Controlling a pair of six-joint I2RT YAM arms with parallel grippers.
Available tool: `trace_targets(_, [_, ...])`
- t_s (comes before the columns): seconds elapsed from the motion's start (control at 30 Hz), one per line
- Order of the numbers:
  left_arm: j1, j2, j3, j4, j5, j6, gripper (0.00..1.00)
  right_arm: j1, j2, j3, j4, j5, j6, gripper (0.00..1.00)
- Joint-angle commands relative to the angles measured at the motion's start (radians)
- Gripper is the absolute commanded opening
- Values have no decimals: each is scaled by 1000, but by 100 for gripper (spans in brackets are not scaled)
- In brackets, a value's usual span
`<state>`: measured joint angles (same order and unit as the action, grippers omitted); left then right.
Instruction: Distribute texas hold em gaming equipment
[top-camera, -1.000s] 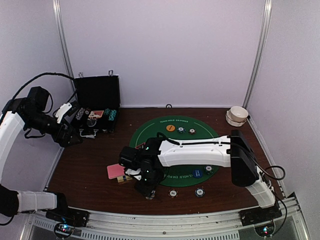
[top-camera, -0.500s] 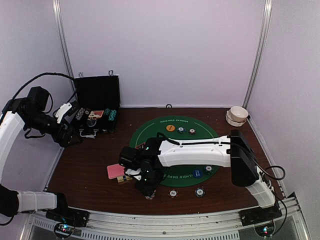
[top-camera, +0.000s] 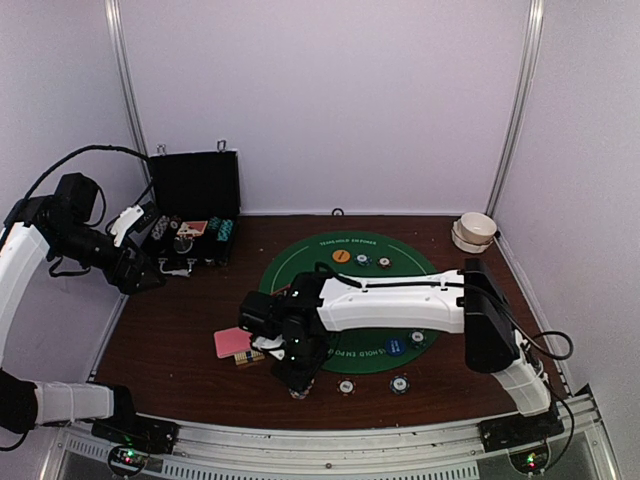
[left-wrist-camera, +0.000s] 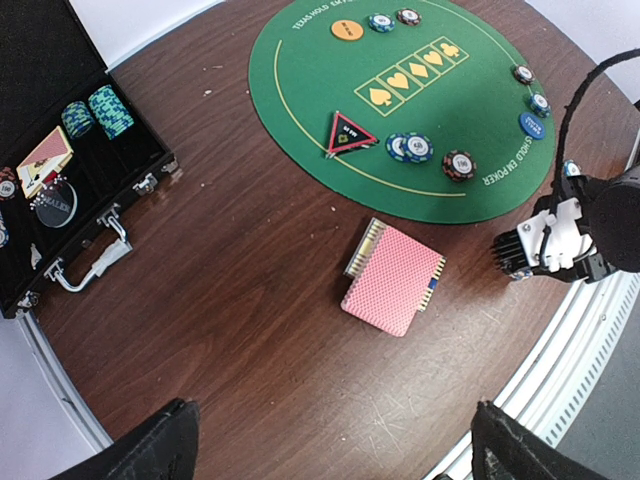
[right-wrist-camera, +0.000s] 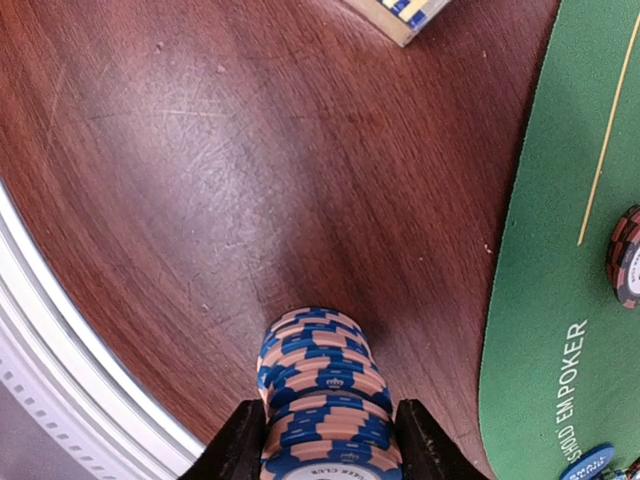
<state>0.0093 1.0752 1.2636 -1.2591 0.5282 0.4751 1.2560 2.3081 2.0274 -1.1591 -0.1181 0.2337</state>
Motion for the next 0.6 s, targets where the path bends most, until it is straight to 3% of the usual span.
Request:
trace_targets(0.0, [-5, -5, -2, -1, 15, 16, 98, -3, -59, 47, -31, -2, -2, 37])
trace_targets(0.57, [-5, -15, -4, -1, 6, 23, 98, -1, 2, 73, -38, 2, -8, 33])
